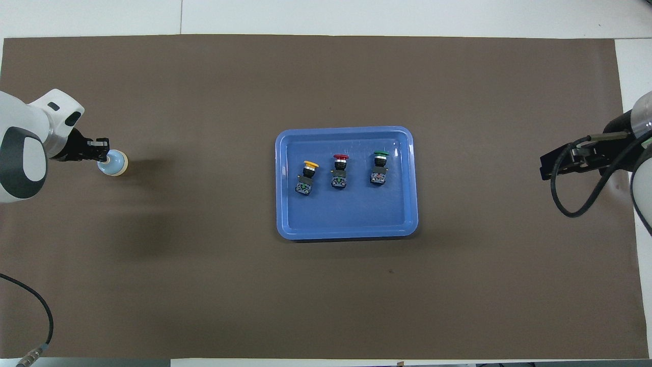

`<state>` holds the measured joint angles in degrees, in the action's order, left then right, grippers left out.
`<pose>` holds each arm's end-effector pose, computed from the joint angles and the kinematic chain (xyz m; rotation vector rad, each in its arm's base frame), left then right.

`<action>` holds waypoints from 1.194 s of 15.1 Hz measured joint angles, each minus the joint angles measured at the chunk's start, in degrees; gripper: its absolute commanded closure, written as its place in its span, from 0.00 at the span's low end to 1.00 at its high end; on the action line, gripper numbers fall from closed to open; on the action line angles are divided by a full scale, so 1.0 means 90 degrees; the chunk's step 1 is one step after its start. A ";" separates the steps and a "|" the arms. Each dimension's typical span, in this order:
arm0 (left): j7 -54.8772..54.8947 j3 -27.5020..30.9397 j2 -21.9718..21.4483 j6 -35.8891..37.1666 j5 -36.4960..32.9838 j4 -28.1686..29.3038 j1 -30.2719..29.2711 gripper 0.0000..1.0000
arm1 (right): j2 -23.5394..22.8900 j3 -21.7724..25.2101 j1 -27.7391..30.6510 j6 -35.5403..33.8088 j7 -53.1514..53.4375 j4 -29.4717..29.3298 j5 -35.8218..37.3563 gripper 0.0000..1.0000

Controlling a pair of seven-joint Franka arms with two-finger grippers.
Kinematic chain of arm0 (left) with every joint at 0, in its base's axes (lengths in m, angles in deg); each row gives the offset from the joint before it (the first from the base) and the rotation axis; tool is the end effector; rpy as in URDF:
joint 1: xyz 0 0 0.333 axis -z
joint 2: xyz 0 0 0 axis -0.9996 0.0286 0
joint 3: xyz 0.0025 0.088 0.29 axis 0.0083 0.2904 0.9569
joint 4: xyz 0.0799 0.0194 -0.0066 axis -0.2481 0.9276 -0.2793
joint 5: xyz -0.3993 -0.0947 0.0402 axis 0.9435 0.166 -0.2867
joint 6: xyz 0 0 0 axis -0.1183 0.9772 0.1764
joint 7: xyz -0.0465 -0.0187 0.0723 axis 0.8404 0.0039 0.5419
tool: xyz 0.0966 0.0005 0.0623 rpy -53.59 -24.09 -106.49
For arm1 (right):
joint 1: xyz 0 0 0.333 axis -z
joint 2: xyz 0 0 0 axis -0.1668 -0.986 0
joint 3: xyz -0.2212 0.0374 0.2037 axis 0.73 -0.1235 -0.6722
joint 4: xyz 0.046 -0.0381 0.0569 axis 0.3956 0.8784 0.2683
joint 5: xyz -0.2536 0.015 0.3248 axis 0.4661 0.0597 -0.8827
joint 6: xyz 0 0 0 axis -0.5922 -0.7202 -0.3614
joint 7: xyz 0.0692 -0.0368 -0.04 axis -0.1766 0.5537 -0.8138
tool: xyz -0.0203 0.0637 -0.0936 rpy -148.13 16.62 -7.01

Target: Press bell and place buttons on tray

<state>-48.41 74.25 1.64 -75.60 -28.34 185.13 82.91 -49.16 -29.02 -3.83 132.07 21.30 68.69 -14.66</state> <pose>0.6332 0.0630 0.3062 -3.1272 -0.1297 0.0100 0.5673 0.0173 0.5744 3.1207 0.0750 -0.2223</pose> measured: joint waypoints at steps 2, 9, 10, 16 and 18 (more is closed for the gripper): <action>0.0000 0.0001 -0.0022 -0.0040 -0.0001 0.0036 0.0000 1.00 | 0.0000 0.0000 0.0000 0.0000 0.0000 0.0000 0.0000 0.00; -0.0003 -0.0030 -0.0264 0.1588 -0.0001 -0.0782 0.0194 0.00 | 0.0000 0.0000 0.0000 0.0000 0.0000 0.0000 0.0000 0.00; -0.0014 -0.0039 -0.0453 0.1924 -0.0001 -0.0910 0.0256 0.00 | 0.0000 0.0000 0.0000 0.0000 0.0000 0.0000 0.0000 0.00; -0.0063 -0.0080 -0.1984 0.3736 -0.0001 -0.0998 0.0563 0.00 | 0.0000 0.0000 0.0000 0.0000 0.0000 0.0000 0.0000 0.00; -0.0063 -0.0071 -0.2163 0.3931 -0.0001 -0.0988 0.0563 0.00 | 0.0000 0.0000 0.0000 0.0000 0.0000 0.0000 0.0000 0.00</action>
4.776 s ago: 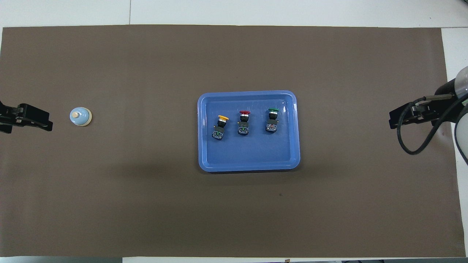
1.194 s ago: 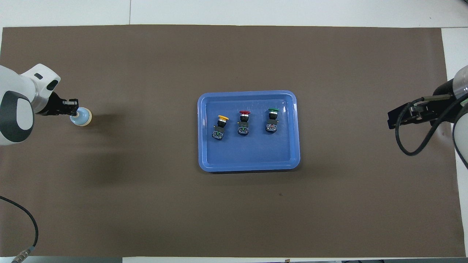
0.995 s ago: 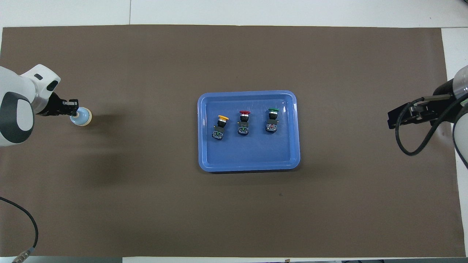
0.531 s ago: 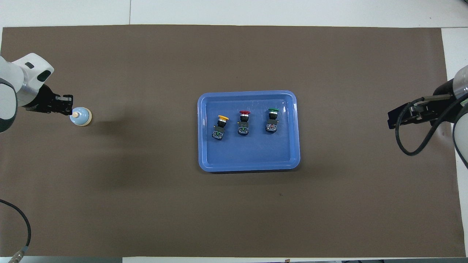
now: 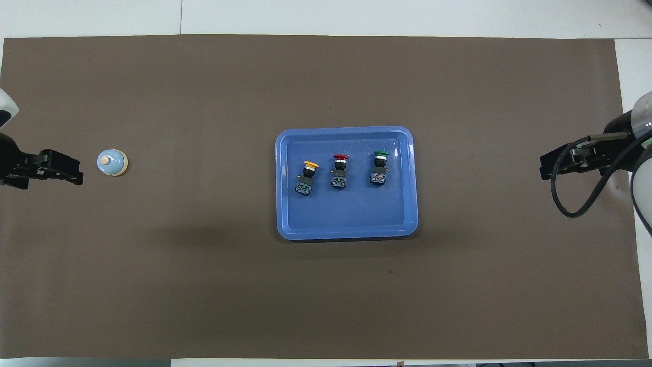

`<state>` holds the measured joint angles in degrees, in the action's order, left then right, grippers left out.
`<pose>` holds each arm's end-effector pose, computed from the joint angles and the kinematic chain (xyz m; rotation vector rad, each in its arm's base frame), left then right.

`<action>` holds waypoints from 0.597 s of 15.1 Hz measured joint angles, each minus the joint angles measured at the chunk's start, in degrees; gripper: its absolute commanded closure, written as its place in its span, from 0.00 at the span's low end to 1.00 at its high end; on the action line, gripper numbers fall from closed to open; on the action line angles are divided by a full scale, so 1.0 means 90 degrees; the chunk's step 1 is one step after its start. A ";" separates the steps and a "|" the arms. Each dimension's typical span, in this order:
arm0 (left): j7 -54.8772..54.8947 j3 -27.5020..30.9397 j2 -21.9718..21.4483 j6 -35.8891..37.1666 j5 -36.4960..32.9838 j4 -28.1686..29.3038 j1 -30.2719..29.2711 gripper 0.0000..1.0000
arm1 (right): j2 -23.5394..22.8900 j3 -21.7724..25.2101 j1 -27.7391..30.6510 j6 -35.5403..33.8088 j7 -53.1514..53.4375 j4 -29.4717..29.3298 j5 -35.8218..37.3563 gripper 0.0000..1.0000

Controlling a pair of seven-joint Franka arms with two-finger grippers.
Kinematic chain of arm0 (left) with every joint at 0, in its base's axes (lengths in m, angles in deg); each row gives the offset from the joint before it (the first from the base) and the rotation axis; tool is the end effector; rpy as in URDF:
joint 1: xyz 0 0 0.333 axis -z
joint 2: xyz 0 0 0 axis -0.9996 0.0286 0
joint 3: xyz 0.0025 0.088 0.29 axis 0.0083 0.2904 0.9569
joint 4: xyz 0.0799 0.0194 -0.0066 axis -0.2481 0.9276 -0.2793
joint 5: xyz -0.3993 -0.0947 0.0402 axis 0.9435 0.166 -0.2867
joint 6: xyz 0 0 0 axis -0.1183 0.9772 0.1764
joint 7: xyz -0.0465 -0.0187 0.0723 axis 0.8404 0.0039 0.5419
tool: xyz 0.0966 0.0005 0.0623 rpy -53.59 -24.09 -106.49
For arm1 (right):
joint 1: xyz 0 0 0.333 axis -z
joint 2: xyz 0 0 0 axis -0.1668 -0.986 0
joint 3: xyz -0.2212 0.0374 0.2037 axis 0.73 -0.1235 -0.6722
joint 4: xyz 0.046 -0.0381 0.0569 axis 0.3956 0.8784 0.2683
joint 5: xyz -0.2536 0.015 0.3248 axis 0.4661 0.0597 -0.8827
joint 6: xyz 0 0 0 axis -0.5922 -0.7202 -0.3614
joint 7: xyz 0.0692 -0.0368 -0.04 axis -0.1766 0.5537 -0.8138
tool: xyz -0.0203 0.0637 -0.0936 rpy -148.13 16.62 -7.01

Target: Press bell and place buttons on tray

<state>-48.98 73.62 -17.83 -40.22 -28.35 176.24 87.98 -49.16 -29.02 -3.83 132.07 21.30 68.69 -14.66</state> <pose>0.5615 0.0010 0.5383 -3.1211 -0.0009 0.2004 0.5673 0.0173 0.5744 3.1207 0.0750 -0.2223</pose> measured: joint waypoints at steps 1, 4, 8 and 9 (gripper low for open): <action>0.0000 0.0004 -0.0002 0.0025 0.0000 0.0004 0.0000 0.00 | 0.0000 0.0000 0.0000 0.0000 0.0000 0.0000 0.0000 0.00; 0.0000 0.0004 0.0039 0.0029 0.0000 0.0010 0.0000 0.00 | 0.0000 0.0000 0.0000 0.0000 0.0000 0.0000 0.0000 0.00; 0.0000 0.0004 0.0051 0.0081 0.0000 -0.0120 0.0000 0.00 | 0.0000 0.0000 0.0000 0.0000 0.0000 0.0000 0.0000 0.00; 0.0000 0.0004 0.0056 0.0076 0.0000 -0.0140 0.0000 0.00 | 0.0000 0.0000 0.0000 0.0000 0.0000 0.0000 0.0000 0.00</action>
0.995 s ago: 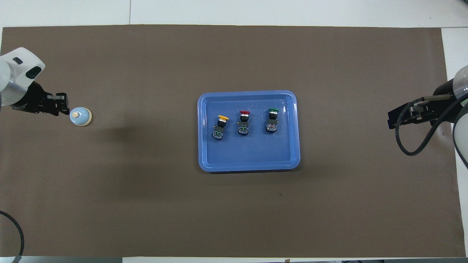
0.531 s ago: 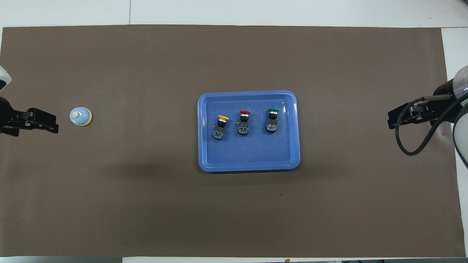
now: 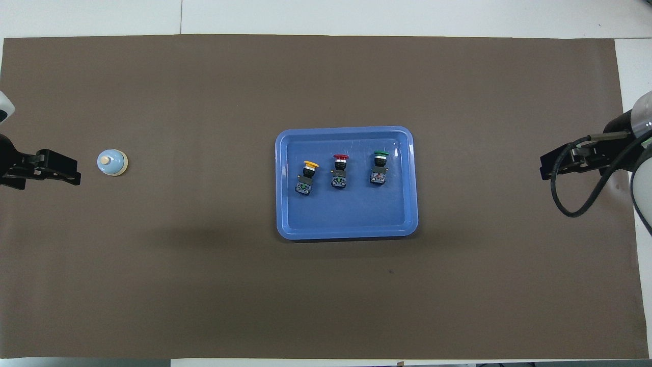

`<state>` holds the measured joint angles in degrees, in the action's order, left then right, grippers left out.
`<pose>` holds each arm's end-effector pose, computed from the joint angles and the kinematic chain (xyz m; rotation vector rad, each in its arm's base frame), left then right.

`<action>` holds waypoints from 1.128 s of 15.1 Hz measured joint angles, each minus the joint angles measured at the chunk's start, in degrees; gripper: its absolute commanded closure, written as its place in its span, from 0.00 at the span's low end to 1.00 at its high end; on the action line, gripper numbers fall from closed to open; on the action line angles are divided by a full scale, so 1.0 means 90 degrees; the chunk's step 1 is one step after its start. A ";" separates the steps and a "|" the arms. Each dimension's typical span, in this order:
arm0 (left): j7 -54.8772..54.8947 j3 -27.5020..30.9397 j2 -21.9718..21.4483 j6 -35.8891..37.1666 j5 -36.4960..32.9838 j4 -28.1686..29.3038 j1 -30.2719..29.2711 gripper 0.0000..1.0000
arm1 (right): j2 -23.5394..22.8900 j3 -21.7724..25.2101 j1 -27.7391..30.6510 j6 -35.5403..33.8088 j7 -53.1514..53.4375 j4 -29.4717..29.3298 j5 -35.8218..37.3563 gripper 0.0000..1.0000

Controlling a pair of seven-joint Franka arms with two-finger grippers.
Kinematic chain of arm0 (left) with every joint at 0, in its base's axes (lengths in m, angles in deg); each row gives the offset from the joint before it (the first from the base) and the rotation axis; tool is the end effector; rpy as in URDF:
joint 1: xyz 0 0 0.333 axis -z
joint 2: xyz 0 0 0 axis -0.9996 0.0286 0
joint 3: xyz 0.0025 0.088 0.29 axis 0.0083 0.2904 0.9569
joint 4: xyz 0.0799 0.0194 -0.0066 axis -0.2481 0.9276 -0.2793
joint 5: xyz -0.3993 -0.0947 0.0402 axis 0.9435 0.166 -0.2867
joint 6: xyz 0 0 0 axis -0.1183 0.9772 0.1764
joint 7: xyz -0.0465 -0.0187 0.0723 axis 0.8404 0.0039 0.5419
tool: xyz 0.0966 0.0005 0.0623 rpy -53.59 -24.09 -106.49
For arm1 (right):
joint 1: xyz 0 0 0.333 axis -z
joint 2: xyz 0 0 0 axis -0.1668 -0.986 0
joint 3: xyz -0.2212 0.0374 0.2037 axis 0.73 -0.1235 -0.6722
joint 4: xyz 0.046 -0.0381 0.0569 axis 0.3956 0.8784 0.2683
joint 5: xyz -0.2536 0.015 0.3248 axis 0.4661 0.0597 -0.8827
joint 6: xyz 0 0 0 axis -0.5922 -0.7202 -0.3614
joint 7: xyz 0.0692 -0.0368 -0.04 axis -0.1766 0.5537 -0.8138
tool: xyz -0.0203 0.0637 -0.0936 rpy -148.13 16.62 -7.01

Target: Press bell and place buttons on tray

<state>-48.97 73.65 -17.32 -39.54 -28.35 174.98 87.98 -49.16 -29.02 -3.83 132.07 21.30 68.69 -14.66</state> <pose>0.5640 0.0013 0.5430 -3.1213 -0.0017 0.1985 0.5673 0.0173 0.5744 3.1207 0.0750 -0.2223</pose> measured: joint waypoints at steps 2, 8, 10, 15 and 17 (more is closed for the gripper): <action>0.0000 0.0000 0.0023 -0.0043 0.0000 -0.0042 0.0000 0.00 | 0.0000 0.0000 0.0000 0.0000 0.0000 0.0000 0.0000 0.00; 0.0000 -0.0030 0.0083 -0.0175 0.0000 -0.0073 0.0046 0.00 | 0.0000 0.0000 0.0000 0.0000 0.0000 0.0000 0.0000 0.00; 0.0000 -0.0030 0.0083 -0.0177 0.0000 -0.0084 0.0057 0.00 | 0.0000 0.0000 0.0000 0.0000 0.0000 0.0000 0.0000 0.00; 0.0000 -0.0027 0.0085 -0.0182 0.0000 -0.0098 0.0068 0.00 | 0.0000 0.0000 0.0000 0.0000 0.0000 0.0000 0.0000 0.00; 0.0000 -0.0028 0.0087 -0.0183 0.0000 -0.0098 0.0071 0.00 | 0.0000 0.0000 0.0000 0.0000 0.0000 0.0000 0.0000 0.00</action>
